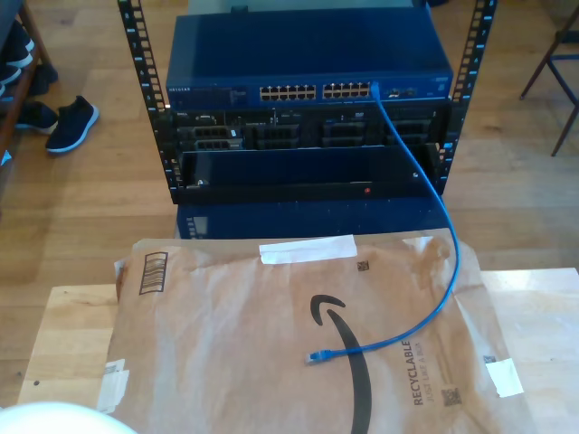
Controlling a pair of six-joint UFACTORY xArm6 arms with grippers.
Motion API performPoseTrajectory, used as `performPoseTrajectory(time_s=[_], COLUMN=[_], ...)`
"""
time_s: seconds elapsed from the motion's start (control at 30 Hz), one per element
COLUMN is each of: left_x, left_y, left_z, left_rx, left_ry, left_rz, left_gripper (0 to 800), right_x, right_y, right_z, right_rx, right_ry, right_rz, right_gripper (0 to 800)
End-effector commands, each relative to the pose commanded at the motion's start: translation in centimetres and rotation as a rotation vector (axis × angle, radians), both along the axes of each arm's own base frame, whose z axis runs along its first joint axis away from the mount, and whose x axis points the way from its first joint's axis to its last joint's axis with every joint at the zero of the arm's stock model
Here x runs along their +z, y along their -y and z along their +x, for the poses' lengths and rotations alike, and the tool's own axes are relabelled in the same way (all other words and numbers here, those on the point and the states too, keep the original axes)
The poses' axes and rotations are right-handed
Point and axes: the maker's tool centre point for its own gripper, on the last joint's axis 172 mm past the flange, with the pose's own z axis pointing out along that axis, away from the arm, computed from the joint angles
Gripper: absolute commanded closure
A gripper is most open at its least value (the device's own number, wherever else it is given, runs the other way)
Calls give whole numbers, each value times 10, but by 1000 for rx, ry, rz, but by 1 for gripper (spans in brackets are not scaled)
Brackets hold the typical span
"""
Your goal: Grab the cable and plug it in
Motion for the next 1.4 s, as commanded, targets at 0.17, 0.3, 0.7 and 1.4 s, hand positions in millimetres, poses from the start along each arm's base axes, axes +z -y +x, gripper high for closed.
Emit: performPoseTrajectory(time_s=[0.17,0.3,0.7,1.4], left_x=[0,0,0,0], left_y=[0,0,0,-1], left_z=[0,0,0,0], left_rx=[0,0,0,0], left_ry=[0,0,0,0], left_rz=[0,0,0,2], left_gripper=[0,0,0,0], right_x=[-12,-24,-79,-123], right_y=[-11,-21,-57,-89], right_z=[-37,-61,-99,-97], right_rx=[-45,-115,-233,-345], right_ry=[-35,-39,7,111], right_rz=[59,76,201,292], right_gripper=[9,9,9,6])
